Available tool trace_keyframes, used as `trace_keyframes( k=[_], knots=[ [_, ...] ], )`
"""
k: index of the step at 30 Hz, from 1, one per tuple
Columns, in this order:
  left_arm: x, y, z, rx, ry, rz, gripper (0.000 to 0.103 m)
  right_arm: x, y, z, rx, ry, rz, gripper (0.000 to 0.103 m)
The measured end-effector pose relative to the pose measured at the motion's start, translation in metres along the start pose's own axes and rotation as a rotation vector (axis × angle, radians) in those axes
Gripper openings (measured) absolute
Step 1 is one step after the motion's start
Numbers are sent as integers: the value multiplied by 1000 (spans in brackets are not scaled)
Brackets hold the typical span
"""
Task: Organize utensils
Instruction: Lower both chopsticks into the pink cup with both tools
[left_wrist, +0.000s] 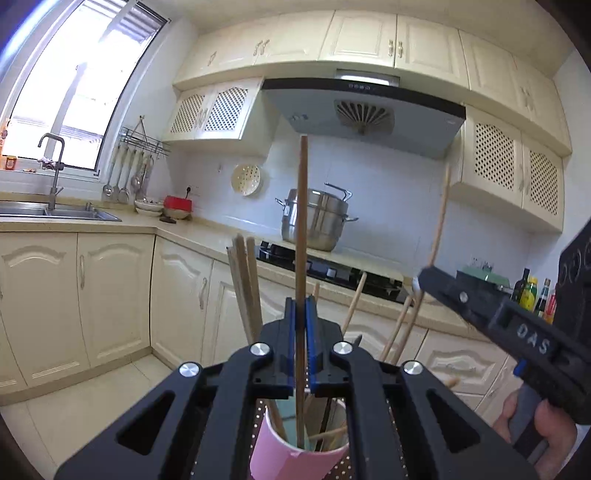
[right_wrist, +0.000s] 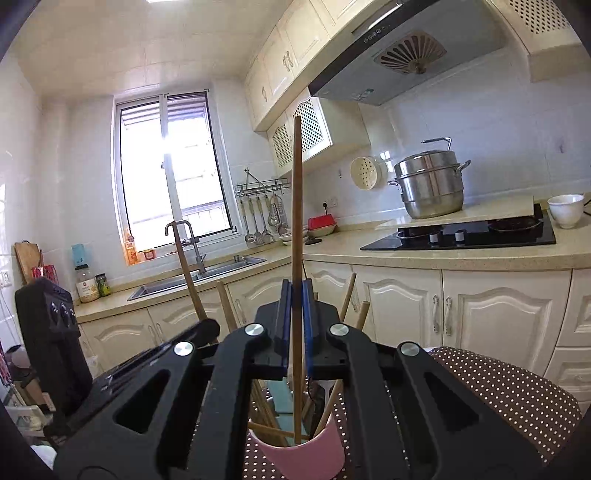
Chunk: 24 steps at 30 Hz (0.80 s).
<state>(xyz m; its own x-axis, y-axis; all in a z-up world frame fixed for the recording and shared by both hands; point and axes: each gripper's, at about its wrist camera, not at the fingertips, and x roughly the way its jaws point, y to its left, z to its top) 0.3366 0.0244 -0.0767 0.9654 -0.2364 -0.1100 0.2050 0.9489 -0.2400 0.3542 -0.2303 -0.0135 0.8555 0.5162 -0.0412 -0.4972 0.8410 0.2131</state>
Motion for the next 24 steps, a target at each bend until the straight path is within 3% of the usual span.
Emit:
trace_keyframes(
  k=[13,21,23,24],
  knots=[
    [11,-5,-37,68,105,-4,6,8,4,-26,-34,73,-5,6],
    [8,-6,-35,72,117,10,6,7,4,-39,-45,114,-14,6],
    [5,-6,-33,76,111,22,9,7,4,-41,-48,123,-17,6],
    [3,-7,-33,78,106,30,20,8,3,-43,-48,129,-19,6]
  ],
)
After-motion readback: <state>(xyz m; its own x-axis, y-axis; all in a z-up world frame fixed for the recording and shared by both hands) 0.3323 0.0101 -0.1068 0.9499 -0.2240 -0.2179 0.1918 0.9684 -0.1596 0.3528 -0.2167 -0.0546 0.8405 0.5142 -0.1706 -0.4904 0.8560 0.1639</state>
